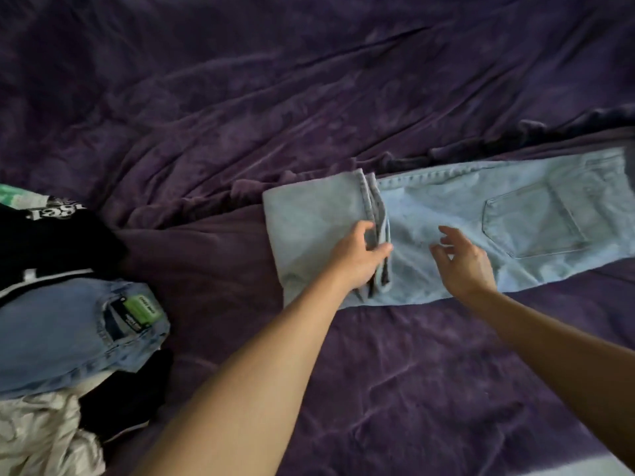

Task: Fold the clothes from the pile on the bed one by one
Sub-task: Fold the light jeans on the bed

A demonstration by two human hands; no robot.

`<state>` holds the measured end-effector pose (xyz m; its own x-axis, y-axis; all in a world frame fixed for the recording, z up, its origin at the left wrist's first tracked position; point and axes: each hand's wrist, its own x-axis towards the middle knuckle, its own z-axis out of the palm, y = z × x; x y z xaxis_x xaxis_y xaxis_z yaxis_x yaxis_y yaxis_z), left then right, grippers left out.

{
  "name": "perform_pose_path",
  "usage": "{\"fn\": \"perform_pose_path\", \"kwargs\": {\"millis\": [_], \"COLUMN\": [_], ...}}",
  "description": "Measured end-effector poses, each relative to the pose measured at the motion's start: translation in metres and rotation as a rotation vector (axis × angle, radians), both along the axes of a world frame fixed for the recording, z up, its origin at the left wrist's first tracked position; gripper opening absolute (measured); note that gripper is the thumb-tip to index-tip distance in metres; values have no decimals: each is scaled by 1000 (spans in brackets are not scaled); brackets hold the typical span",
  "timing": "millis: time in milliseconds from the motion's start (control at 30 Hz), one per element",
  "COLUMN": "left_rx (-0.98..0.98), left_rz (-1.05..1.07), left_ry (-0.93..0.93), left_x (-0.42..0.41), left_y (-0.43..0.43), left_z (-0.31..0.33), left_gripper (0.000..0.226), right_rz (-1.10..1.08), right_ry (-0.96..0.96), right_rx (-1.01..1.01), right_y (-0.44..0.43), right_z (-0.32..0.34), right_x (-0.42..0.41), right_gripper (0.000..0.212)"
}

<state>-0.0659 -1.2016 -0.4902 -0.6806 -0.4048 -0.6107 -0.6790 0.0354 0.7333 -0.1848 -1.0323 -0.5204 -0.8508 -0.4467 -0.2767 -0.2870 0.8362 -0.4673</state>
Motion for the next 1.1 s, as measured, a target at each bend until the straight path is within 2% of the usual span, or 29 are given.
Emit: {"fn": "perform_pose_path", "kwargs": {"millis": [33,67,133,200,267,367,500,600,633,700,767,800,900,967,1033,1100], "left_rx": [21,-62,-467,-766,-862,-972,-916,-970,-988,-951,-886,-849,-733,-722,-712,-695], "left_rz": [2,-1,-64,-269,-452,-585,-589,-527,-492,-455,-516,-572,-676,-701,-727,-728], "left_ry": [-18,-31,-72,-128,-212,-322,-450,-332,-246,-133,-107,-136,-289,-342,-358,-333], "left_x": [-7,-9,-3,7,15,19,-3,-39,-55,-91,-129,-143,-166,-170,-171,-167], "left_y": [11,18,25,31,42,62,73,91,99,121,149,164,195,201,200,195], "left_z": [-11,-23,-46,-66,-89,-119,-125,-102,-98,-93,-90,-94,-114,-122,-125,-123], "left_gripper": [45,43,40,48,57,60,61,55,51,49,51,53,56,56,57,57], "right_rz": [-16,-20,11,124,258,343,408,375,321,197,17,-93,-411,-528,-546,-517], "right_ry": [-2,-2,26,107,111,-23,-125,-165,-125,74,238,246,-8,-190,-222,-182], "right_rx": [0,1,45,144,270,426,392,188,113,59,94,130,225,122,45,-4], "right_y": [14,27,54,79,96,109,117,129,136,156,179,191,220,232,234,227], "right_z": [-2,-5,-14,-28,-43,-67,-82,-61,-51,-34,-21,-17,-19,-26,-29,-21], "right_x": [-8,-15,-31,-45,-57,-66,-83,-112,-129,-174,-226,-250,-302,-314,-311,-301], "right_gripper": [39,38,40,44,51,60,61,50,43,40,46,49,83,97,85,56]}}
